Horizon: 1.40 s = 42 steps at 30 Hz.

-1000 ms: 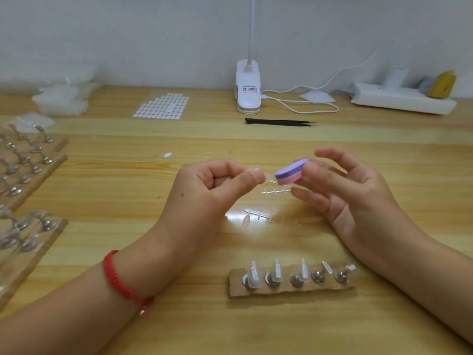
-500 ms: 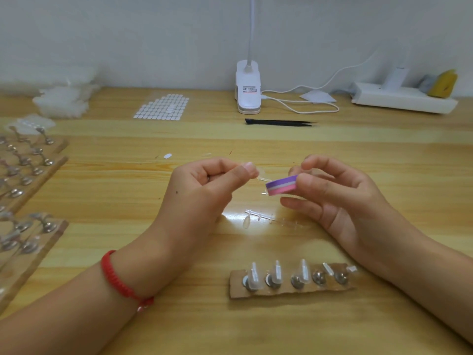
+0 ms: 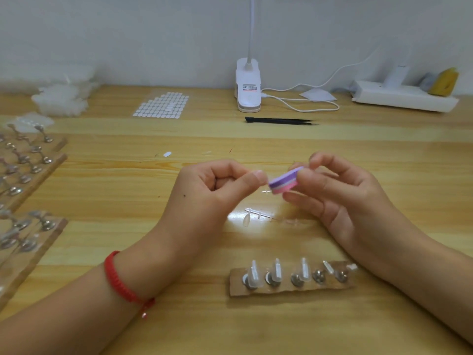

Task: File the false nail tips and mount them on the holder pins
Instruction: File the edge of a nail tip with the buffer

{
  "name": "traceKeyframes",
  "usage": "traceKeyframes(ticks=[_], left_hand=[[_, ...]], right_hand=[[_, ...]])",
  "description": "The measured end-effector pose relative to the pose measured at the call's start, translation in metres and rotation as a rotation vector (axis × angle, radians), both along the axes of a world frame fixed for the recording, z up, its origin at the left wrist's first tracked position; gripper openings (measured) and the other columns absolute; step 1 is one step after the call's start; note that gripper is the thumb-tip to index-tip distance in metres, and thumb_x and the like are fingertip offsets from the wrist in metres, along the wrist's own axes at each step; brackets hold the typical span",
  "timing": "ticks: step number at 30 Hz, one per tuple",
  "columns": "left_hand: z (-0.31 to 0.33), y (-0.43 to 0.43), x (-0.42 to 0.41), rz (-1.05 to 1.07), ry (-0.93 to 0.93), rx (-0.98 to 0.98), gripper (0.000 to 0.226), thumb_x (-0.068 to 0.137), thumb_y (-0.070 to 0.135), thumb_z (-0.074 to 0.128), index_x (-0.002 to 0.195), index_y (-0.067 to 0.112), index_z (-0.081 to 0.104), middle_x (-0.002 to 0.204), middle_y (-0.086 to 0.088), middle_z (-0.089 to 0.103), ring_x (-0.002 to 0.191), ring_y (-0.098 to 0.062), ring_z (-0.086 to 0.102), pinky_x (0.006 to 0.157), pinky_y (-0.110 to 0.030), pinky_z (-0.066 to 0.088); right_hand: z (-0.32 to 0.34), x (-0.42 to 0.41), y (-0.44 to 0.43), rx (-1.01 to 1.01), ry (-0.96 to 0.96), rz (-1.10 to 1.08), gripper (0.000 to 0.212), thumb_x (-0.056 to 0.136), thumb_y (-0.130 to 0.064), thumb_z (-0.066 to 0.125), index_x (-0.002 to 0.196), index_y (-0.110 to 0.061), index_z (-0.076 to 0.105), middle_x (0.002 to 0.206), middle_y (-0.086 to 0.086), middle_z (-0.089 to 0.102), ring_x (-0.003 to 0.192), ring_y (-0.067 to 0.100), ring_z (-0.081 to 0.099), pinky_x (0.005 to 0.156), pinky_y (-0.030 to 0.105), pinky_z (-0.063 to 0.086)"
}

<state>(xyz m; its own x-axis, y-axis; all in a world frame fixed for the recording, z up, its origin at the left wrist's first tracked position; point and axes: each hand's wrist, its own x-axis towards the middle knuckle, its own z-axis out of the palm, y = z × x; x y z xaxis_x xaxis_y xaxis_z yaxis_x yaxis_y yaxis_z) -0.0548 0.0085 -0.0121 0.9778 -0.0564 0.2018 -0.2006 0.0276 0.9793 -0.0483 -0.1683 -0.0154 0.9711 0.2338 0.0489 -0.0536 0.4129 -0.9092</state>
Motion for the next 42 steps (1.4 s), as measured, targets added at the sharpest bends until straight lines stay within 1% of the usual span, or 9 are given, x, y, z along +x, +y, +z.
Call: traceKeyframes(ticks=[3, 6, 10, 13, 23, 27, 31, 36, 42], left_hand=[[0.0010, 0.0011, 0.0006, 0.025, 0.015, -0.052, 0.022, 0.068, 0.025, 0.066, 0.067, 0.003, 0.068, 0.040, 0.011, 0.031, 0.033, -0.001, 0.030, 0.045, 0.001, 0.032], [0.0003, -0.0001, -0.0009, -0.014, 0.006, 0.001, 0.021, 0.069, 0.026, 0.068, 0.062, 0.007, 0.069, 0.048, -0.004, 0.027, 0.039, -0.005, 0.021, 0.042, -0.003, 0.029], [-0.0002, 0.0003, -0.0015, 0.010, 0.011, 0.002, 0.021, 0.074, 0.019, 0.069, 0.064, 0.000, 0.067, 0.053, -0.003, 0.023, 0.042, -0.007, 0.018, 0.043, -0.001, 0.031], [-0.0005, 0.0003, -0.0016, 0.014, -0.004, 0.015, 0.021, 0.071, 0.022, 0.069, 0.064, 0.003, 0.068, 0.054, -0.008, 0.023, 0.042, -0.008, 0.018, 0.043, -0.001, 0.031], [-0.0025, 0.0009, 0.0002, 0.020, -0.007, 0.031, 0.029, 0.071, 0.026, 0.069, 0.066, -0.002, 0.066, 0.051, -0.005, 0.025, 0.043, -0.008, 0.018, 0.042, -0.004, 0.029], [-0.0022, 0.0009, 0.0001, 0.021, -0.005, 0.013, 0.029, 0.069, 0.026, 0.068, 0.066, -0.003, 0.066, 0.052, -0.001, 0.023, 0.042, -0.007, 0.018, 0.044, 0.000, 0.031], [-0.0032, 0.0017, 0.0002, 0.008, -0.003, 0.043, 0.022, 0.074, 0.026, 0.070, 0.063, 0.006, 0.068, 0.052, -0.005, 0.023, 0.043, -0.008, 0.018, 0.042, -0.005, 0.027], [-0.0039, 0.0018, 0.0008, 0.015, -0.005, 0.037, 0.032, 0.068, 0.031, 0.069, 0.064, 0.000, 0.064, 0.050, 0.000, 0.022, 0.042, -0.007, 0.018, 0.043, -0.002, 0.030], [-0.0020, 0.0021, 0.0000, 0.024, -0.005, 0.009, 0.028, 0.065, 0.032, 0.068, 0.062, 0.004, 0.065, 0.052, -0.001, 0.022, 0.043, -0.008, 0.018, 0.044, -0.002, 0.031]], right_hand=[[-0.0011, 0.0010, -0.0015, 0.011, -0.005, -0.016, 0.016, 0.061, -0.004, 0.074, 0.067, -0.019, 0.069, 0.079, 0.006, 0.069, 0.072, 0.018, 0.071, 0.066, 0.023, 0.057], [-0.0002, -0.0040, 0.0050, -0.084, -0.064, 0.038, 0.017, 0.062, -0.006, 0.078, 0.070, -0.018, 0.070, 0.084, 0.008, 0.071, 0.075, 0.022, 0.073, 0.067, 0.024, 0.057], [0.0007, 0.0024, -0.0014, 0.050, 0.025, -0.092, 0.016, 0.061, -0.004, 0.072, 0.067, -0.018, 0.067, 0.081, 0.011, 0.070, 0.074, 0.021, 0.072, 0.068, 0.023, 0.057], [-0.0010, -0.0009, 0.0023, 0.001, -0.021, 0.008, 0.019, 0.063, 0.000, 0.076, 0.067, -0.017, 0.068, 0.085, 0.008, 0.072, 0.077, 0.022, 0.073, 0.070, 0.025, 0.058], [-0.0008, -0.0016, 0.0033, 0.000, 0.012, 0.044, 0.017, 0.064, -0.003, 0.075, 0.068, -0.017, 0.068, 0.087, 0.009, 0.073, 0.081, 0.023, 0.073, 0.071, 0.024, 0.057], [0.0005, 0.0047, -0.0041, 0.112, 0.096, -0.082, 0.016, 0.068, -0.001, 0.068, 0.072, -0.015, 0.060, 0.086, 0.012, 0.070, 0.083, 0.023, 0.073, 0.071, 0.023, 0.057], [-0.0016, -0.0002, 0.0022, -0.027, 0.005, 0.018, 0.020, 0.062, -0.001, 0.076, 0.064, -0.017, 0.064, 0.089, 0.009, 0.072, 0.078, 0.024, 0.073, 0.068, 0.025, 0.058], [0.0005, 0.0045, -0.0039, 0.097, 0.080, -0.064, 0.017, 0.069, -0.001, 0.067, 0.069, -0.015, 0.058, 0.087, 0.012, 0.069, 0.083, 0.023, 0.072, 0.072, 0.022, 0.057], [0.0009, 0.0017, -0.0010, -0.029, 0.049, 0.006, 0.017, 0.060, -0.006, 0.073, 0.059, -0.017, 0.060, 0.092, 0.014, 0.068, 0.085, 0.024, 0.071, 0.072, 0.024, 0.057]])
